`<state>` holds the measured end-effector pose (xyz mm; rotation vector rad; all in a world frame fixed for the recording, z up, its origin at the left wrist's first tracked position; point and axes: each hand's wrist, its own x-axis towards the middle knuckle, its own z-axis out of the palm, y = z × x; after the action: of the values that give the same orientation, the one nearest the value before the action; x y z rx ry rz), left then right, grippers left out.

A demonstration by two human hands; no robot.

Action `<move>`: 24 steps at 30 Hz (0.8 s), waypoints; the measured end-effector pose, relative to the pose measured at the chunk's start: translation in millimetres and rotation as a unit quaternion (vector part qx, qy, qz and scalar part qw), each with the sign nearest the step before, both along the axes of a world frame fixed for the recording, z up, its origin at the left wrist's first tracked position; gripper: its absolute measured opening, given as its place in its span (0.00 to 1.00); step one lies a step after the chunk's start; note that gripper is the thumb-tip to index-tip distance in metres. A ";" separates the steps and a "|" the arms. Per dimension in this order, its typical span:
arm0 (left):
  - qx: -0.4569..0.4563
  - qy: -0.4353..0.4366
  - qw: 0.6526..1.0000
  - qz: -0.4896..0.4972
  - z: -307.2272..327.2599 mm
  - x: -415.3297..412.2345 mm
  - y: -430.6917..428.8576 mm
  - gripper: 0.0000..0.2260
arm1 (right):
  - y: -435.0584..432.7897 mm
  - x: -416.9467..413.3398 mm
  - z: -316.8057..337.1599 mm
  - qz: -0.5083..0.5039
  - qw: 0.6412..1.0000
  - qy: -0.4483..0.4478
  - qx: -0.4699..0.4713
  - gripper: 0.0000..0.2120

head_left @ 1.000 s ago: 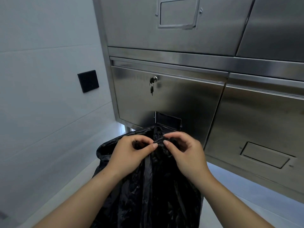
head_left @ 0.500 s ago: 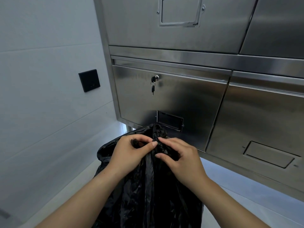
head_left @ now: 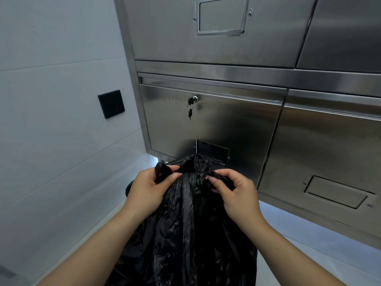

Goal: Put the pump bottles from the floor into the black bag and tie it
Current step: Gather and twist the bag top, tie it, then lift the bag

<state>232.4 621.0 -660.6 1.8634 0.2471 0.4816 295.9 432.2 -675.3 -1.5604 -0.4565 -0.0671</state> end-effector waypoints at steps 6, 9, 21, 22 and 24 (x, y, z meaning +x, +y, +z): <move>0.085 0.007 0.996 -0.017 7.1 -6.7 5.1 0.07 | -8.9 2.3 -0.2 0.028 0.999 0.019 0.008 0.14; 0.077 0.017 0.994 -0.075 14.8 -10.5 5.3 0.09 | -6.6 2.0 -1.3 0.013 1.000 0.006 0.003 0.15; -0.044 0.107 0.993 -0.023 38.1 -15.8 6.4 0.13 | -7.8 5.6 -0.8 -0.006 1.000 0.015 0.027 0.12; -0.035 0.120 0.992 -0.027 36.3 -15.3 6.2 0.14 | -7.5 5.1 0.0 -0.007 1.000 0.013 0.026 0.12; -0.030 0.147 0.988 -0.033 33.6 -14.8 5.1 0.18 | -7.7 4.4 0.7 -0.008 1.000 0.007 0.022 0.12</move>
<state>217.6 626.1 -627.0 1.8742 0.3901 0.1509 300.3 424.5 -674.6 -1.5200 -0.4288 -0.0772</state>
